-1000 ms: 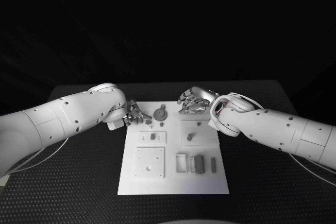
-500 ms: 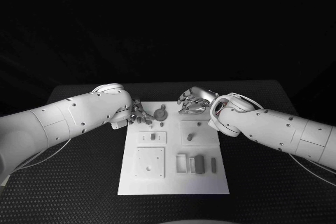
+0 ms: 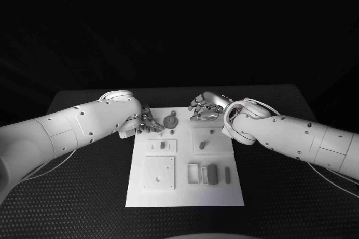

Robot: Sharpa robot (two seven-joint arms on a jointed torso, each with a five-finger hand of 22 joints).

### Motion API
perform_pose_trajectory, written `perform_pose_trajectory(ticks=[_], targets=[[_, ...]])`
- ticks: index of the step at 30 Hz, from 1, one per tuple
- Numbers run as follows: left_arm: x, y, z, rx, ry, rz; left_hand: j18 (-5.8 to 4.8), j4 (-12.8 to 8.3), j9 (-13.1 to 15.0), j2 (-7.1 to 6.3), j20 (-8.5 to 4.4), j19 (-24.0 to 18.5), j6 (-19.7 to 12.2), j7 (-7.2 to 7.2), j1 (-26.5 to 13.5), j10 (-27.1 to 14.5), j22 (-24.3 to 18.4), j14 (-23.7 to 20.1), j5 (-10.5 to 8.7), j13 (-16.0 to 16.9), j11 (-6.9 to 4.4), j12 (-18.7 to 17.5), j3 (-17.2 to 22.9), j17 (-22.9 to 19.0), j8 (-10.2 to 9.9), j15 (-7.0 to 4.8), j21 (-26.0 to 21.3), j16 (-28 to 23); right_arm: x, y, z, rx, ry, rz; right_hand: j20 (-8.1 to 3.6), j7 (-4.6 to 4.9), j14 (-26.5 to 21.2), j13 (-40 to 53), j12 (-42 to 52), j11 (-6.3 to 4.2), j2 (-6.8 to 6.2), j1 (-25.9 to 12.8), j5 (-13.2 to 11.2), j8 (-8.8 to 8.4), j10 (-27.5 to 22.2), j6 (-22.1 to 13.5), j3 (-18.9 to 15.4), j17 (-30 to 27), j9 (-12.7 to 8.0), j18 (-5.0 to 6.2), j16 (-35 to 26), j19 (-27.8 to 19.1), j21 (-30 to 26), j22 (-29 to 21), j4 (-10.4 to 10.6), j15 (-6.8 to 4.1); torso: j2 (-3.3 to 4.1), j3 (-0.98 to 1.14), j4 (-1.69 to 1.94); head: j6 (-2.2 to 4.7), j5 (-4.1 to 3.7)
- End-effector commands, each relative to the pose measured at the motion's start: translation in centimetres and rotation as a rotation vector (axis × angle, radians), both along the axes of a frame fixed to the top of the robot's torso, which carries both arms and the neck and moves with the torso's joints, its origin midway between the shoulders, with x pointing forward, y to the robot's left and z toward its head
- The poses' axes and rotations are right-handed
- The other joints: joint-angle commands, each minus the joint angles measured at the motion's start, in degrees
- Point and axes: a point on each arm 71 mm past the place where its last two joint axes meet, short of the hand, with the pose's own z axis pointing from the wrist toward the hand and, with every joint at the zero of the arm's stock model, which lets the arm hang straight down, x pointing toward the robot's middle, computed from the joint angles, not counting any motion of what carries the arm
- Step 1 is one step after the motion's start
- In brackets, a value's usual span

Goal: Assemble the parts on the task board

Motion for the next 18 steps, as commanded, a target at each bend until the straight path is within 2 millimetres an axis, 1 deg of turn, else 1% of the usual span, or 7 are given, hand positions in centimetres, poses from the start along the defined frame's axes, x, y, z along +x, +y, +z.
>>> perform_pose_trajectory(ticks=[1, 6, 12, 18], targets=[[-0.12, -0.41, -0.15, 0.001, 0.013, -0.030, 1.91, 0.0, -0.1, -0.01, -0.08, 0.0, 0.0, 0.07, -0.1, 0.3, 1.1, 0.0, -0.39, -0.1, 0.13, 0.1, -0.4, -0.1, 0.4, -0.07, 0.2, 0.2, -0.06, 0.16, -0.05, -0.001, 0.004, 0.013, -0.32, 0.40, -0.4, 0.1, 0.1, 0.15, 0.04, -0.5, 0.1, 0.35, 0.2, -0.1, 0.0, -0.1, -0.1, 3.49, -0.4, 0.2, -0.3, 1.1, 0.2, 0.10, 0.05, -0.02, -0.08, 0.00, -0.06], [-0.02, -0.29, -0.14, -0.001, 0.009, -0.025, 1.90, 0.0, -0.1, 0.10, -0.10, 0.0, 0.1, 0.07, -0.2, 0.3, 1.1, 0.0, -0.38, -0.1, 0.13, 0.1, -0.4, -0.1, 0.4, -0.07, 0.2, 0.2, -0.05, 0.15, -0.06, -0.002, 0.004, 0.013, -0.32, 0.40, -0.4, 0.1, 0.1, 0.15, 0.04, -0.5, 0.1, 0.35, 0.2, -0.1, 0.0, -0.1, -0.1, 3.49, -0.4, 0.2, -0.3, 1.1, 0.2, 0.10, -0.04, 0.05, -0.02, -0.11, -0.15], [0.11, -0.20, -0.21, 0.001, 0.011, -0.021, 1.90, 0.0, -0.2, 0.31, -0.13, 0.0, 0.1, 0.05, -0.2, 0.3, 1.1, 0.1, -0.38, -0.1, 0.11, 0.2, -0.4, -0.1, 0.5, -0.07, 0.2, 0.3, -0.05, 0.18, -0.06, -0.002, 0.004, 0.013, -0.32, 0.40, -0.4, 0.1, 0.1, 0.15, 0.05, -0.6, 0.1, 0.36, 0.2, -0.1, 0.0, -0.1, -0.1, 3.49, -0.4, 0.3, -0.3, 1.1, 0.3, 0.10, -0.05, 0.05, 0.03, -0.10, -0.22], [0.05, -0.34, -0.35, -0.001, 0.012, -0.022, 1.90, 0.0, -0.3, 0.57, -0.19, 0.1, 0.2, 0.01, -0.1, 0.4, 1.1, 0.1, -0.38, -0.1, 0.08, 0.2, -0.4, -0.1, 0.6, -0.11, 0.2, 0.3, -0.02, 0.12, -0.07, -0.002, 0.003, 0.011, -0.32, 0.40, -0.4, 0.1, 0.1, 0.15, 0.05, -0.6, 0.1, 0.37, 0.2, -0.1, 0.0, -0.1, -0.1, 3.49, -0.4, 0.3, -0.3, 1.1, 0.3, 0.10, -0.01, 0.02, -0.04, -0.02, -0.34]])
